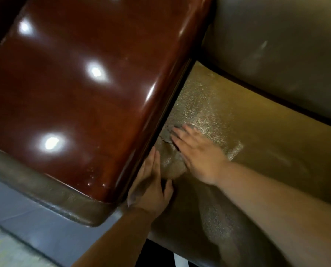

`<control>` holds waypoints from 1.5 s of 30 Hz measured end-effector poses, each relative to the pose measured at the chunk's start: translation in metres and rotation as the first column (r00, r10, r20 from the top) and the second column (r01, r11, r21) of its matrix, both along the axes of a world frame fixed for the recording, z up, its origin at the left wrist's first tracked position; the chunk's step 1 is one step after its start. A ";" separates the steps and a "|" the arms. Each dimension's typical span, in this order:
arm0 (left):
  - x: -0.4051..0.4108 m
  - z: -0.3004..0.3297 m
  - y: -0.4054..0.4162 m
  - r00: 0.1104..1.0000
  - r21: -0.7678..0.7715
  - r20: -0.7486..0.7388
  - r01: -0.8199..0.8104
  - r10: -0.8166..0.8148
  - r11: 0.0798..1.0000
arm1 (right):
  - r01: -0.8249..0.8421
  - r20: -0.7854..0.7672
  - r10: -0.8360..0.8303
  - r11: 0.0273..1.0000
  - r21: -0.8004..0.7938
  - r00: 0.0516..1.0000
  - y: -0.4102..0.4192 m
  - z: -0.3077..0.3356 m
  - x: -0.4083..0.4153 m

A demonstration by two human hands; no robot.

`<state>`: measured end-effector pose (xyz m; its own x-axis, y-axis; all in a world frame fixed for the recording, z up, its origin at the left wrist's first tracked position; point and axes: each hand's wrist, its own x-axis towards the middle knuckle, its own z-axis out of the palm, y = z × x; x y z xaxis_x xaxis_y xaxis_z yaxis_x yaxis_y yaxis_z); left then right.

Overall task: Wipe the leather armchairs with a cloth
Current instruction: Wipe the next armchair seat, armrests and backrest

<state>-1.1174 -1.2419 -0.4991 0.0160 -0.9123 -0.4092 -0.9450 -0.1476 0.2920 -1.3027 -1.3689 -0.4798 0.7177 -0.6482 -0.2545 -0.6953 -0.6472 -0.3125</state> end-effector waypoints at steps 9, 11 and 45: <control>0.001 -0.007 0.014 0.993 -0.087 0.111 0.041 -0.031 0.995 | 0.510 0.008 -0.510 0.859 -0.049 0.860 -0.085 -0.017 0.054; 0.002 -0.004 0.013 0.995 -0.053 0.091 0.038 -0.033 0.998 | 0.302 0.051 -0.300 0.952 -0.045 0.953 -0.038 -0.010 0.066; 0.091 0.037 0.176 0.991 0.001 0.084 0.102 -0.102 0.995 | -0.487 -0.016 0.487 0.873 0.007 0.873 0.161 -0.014 0.062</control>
